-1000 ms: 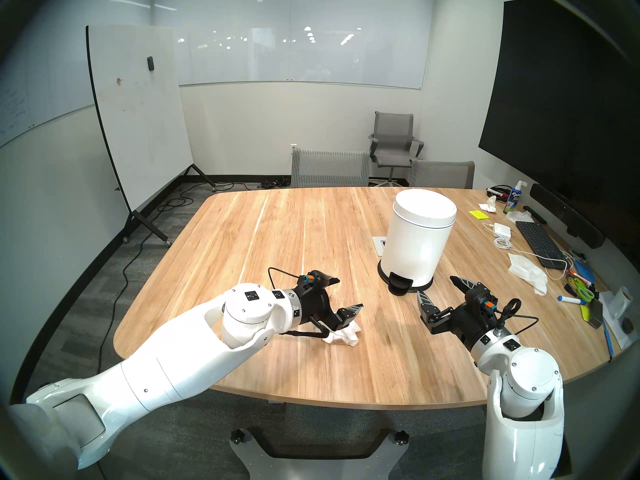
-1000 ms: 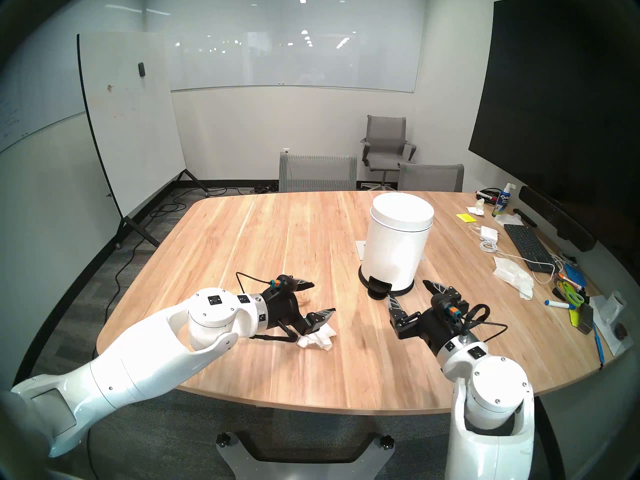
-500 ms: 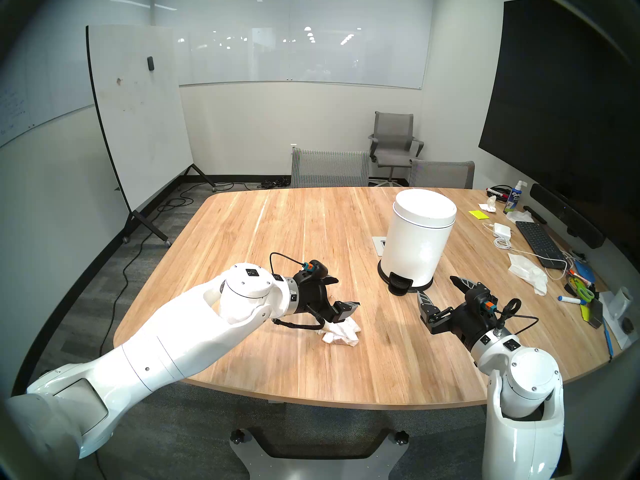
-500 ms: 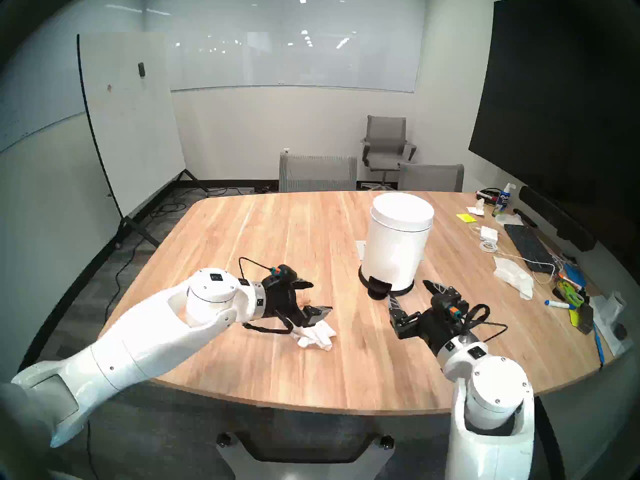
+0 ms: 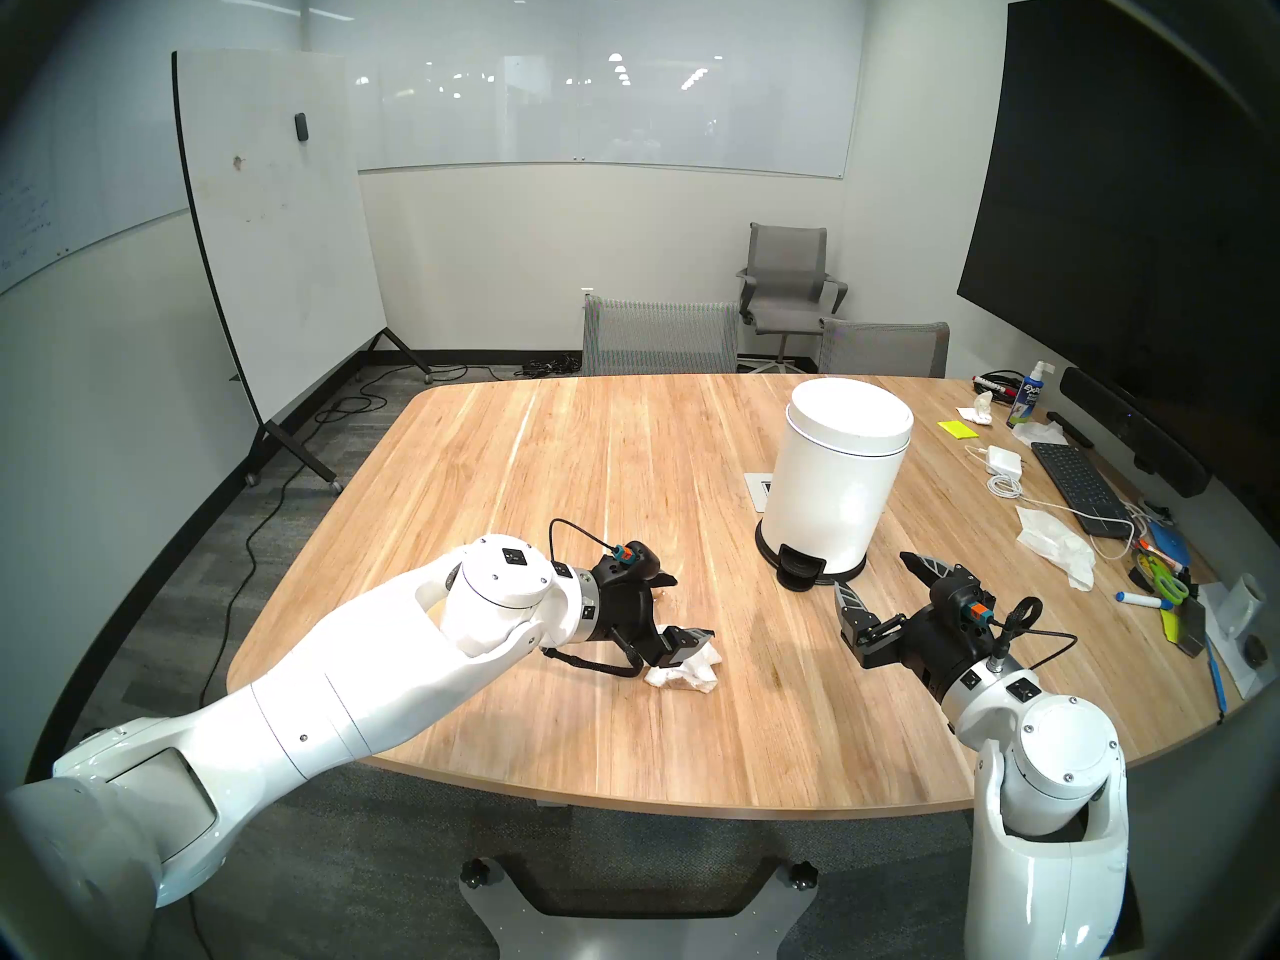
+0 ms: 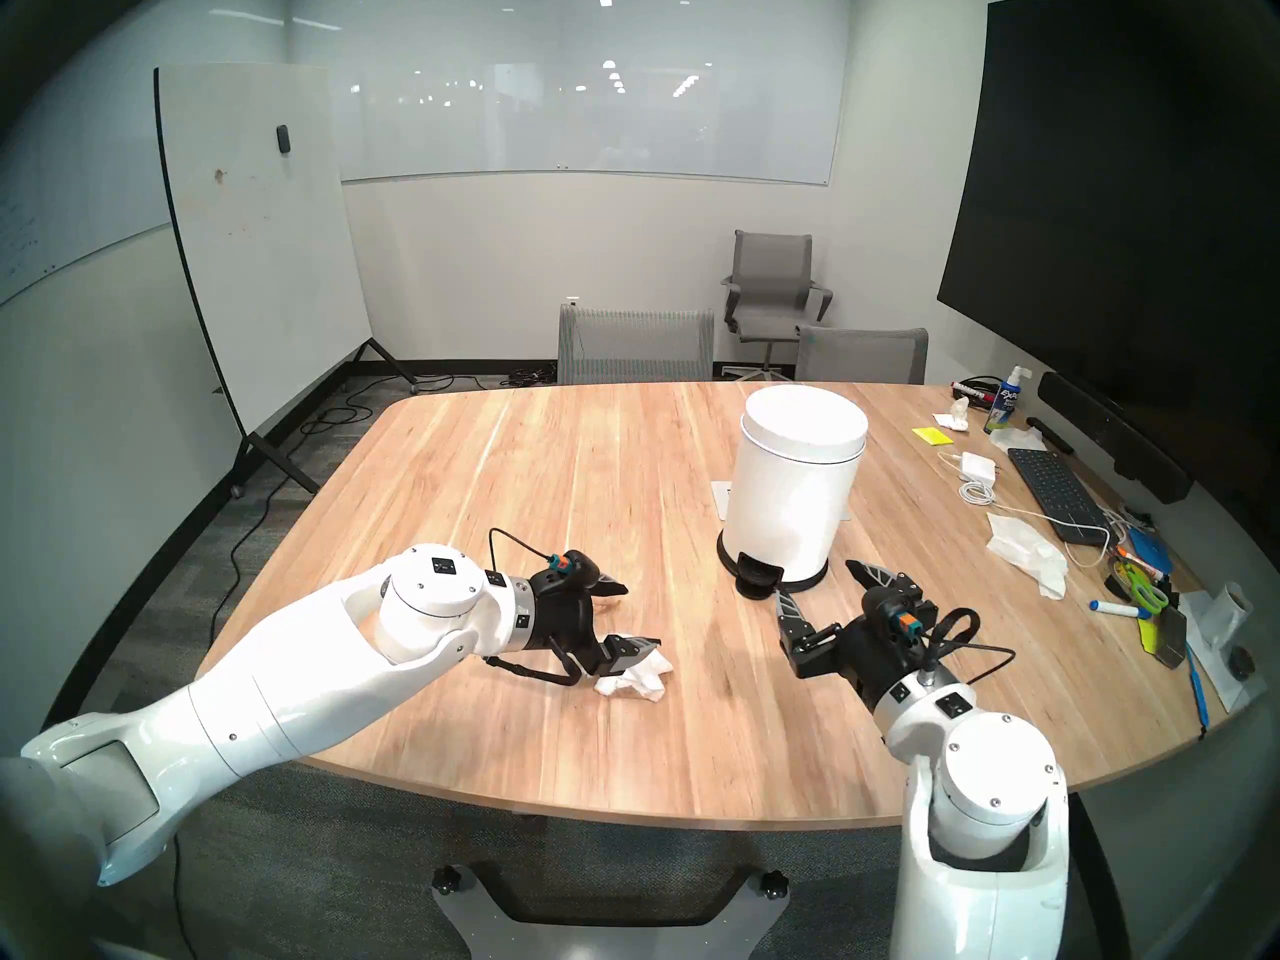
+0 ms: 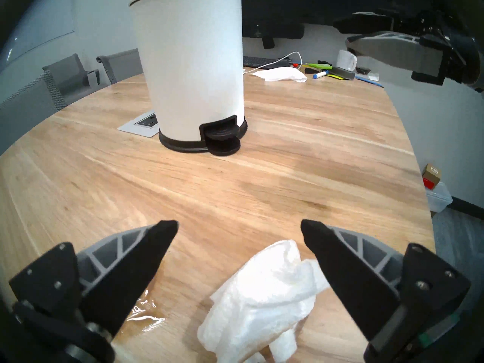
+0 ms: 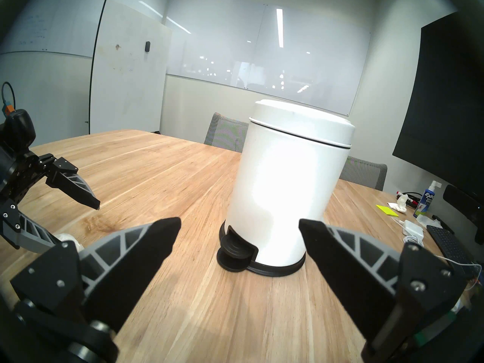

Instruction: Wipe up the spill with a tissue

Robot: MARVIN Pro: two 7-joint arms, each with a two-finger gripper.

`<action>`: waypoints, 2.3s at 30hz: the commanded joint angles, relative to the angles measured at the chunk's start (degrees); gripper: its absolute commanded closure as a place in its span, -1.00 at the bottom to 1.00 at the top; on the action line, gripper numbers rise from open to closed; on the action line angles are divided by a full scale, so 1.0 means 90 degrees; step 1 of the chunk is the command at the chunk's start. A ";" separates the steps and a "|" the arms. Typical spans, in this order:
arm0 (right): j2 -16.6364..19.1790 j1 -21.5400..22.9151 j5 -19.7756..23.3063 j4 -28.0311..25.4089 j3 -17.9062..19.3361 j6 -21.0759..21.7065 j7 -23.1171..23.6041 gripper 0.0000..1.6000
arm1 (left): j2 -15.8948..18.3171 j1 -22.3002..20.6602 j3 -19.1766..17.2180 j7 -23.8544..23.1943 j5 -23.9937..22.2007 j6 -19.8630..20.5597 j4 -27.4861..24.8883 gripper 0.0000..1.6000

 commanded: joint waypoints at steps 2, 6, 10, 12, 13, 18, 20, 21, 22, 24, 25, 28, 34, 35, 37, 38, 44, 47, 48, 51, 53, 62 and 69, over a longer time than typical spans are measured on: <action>0.0000 0.0020 0.0005 -0.0147 -0.0017 -0.0010 0.0003 -1.00 | -0.0175 -0.0193 -0.0041 -0.0024 0.0083 -0.0195 0.0085 -1.00; 0.0000 0.0020 0.0005 -0.0147 -0.0017 -0.0010 0.0003 -1.00 | -0.0181 -0.0205 -0.0048 -0.0069 0.0129 -0.0235 0.0137 -1.00; 0.0000 0.0020 0.0004 -0.0148 -0.0017 -0.0009 0.0003 -1.00 | -0.0124 -0.0209 -0.0045 -0.0203 0.0142 -0.0248 0.0158 -1.00; 0.0000 0.0019 0.0004 -0.0149 -0.0017 -0.0009 0.0003 -1.00 | -0.0095 -0.0213 -0.0047 -0.0299 0.0114 -0.0200 0.0166 -1.00; 0.0000 0.0019 0.0004 -0.0149 -0.0017 -0.0009 0.0003 -1.00 | -0.0081 -0.0201 -0.0055 -0.0311 0.0117 -0.0208 0.0160 -1.00; 0.0000 0.0019 0.0004 -0.0149 -0.0017 -0.0008 0.0003 -1.00 | -0.0074 -0.0161 -0.0120 -0.0384 0.0001 -0.0110 0.0186 -1.00; 0.0000 0.0019 0.0004 -0.0149 -0.0017 -0.0008 0.0003 -1.00 | -0.0058 -0.0162 -0.0130 -0.0396 -0.0005 -0.0122 0.0178 -1.00; 0.0000 0.0019 0.0004 -0.0149 -0.0017 -0.0008 0.0003 -1.00 | -0.0059 -0.0155 -0.0148 -0.0399 -0.0033 -0.0121 0.0180 -1.00; 0.0000 0.0019 0.0004 -0.0149 -0.0017 -0.0008 0.0003 -1.00 | -0.0064 -0.0163 -0.0168 -0.0417 -0.0076 -0.0096 0.0182 -1.00; 0.0000 0.0019 0.0004 -0.0148 -0.0017 -0.0009 0.0003 -1.00 | -0.0060 -0.0167 -0.0204 -0.0447 -0.0135 -0.0088 0.0166 -1.00; 0.0000 0.0019 0.0004 -0.0148 -0.0017 -0.0009 0.0003 -1.00 | -0.0054 -0.0170 -0.0214 -0.0453 -0.0153 -0.0061 0.0147 -1.00; 0.0000 0.0019 0.0004 -0.0149 -0.0017 -0.0009 0.0003 -1.00 | -0.0035 -0.0178 -0.0224 -0.0487 -0.0175 -0.0016 0.0107 -1.00; 0.0000 0.0019 0.0004 -0.0149 -0.0017 -0.0008 0.0003 -1.00 | 0.0013 -0.0172 -0.0196 -0.0569 -0.0141 0.0007 0.0064 -0.96; 0.0000 0.0019 0.0004 -0.0149 -0.0017 -0.0008 0.0003 -1.00 | 0.0014 -0.0162 -0.0189 -0.0569 -0.0130 -0.0005 0.0072 -0.95; 0.0000 0.0019 0.0004 -0.0150 -0.0017 -0.0008 0.0003 -1.00 | 0.0021 -0.0193 -0.0131 -0.0642 -0.0073 -0.0021 0.0116 -0.99; 0.0000 0.0019 0.0004 -0.0150 -0.0017 -0.0008 0.0003 -1.00 | 0.0044 -0.0185 -0.0116 -0.0673 -0.0060 -0.0033 0.0111 -1.00; 0.0000 0.0019 0.0004 -0.0150 -0.0017 -0.0007 0.0003 -1.00 | 0.0135 -0.0139 -0.0075 -0.0749 -0.0049 -0.0036 0.0048 -1.00; 0.0000 0.0019 0.0004 -0.0150 -0.0017 -0.0007 0.0003 -1.00 | 0.0149 -0.0159 -0.0036 -0.0831 -0.0045 0.0012 0.0083 -1.00; 0.0000 0.0019 0.0004 -0.0150 -0.0017 -0.0007 0.0003 -1.00 | 0.0165 -0.0152 -0.0027 -0.0848 -0.0031 0.0002 0.0083 -1.00; 0.0000 0.0018 0.0003 -0.0150 -0.0017 -0.0007 0.0003 -1.00 | 0.0200 -0.0121 0.0006 -0.0883 0.0000 -0.0022 0.0096 -1.00; 0.0000 0.0018 0.0003 -0.0151 -0.0017 -0.0007 0.0003 -1.00 | 0.0196 -0.0100 0.0021 -0.0890 0.0012 -0.0043 0.0123 -1.00; 0.0000 0.0018 0.0004 -0.0150 -0.0018 -0.0007 0.0002 -1.00 | 0.0190 -0.0006 0.0065 -0.0890 0.0033 -0.0096 0.0132 -1.00; 0.0000 0.0018 0.0004 -0.0150 -0.0017 -0.0007 0.0002 -1.00 | 0.0161 0.0072 0.0123 -0.0855 0.0069 -0.0134 0.0144 -0.55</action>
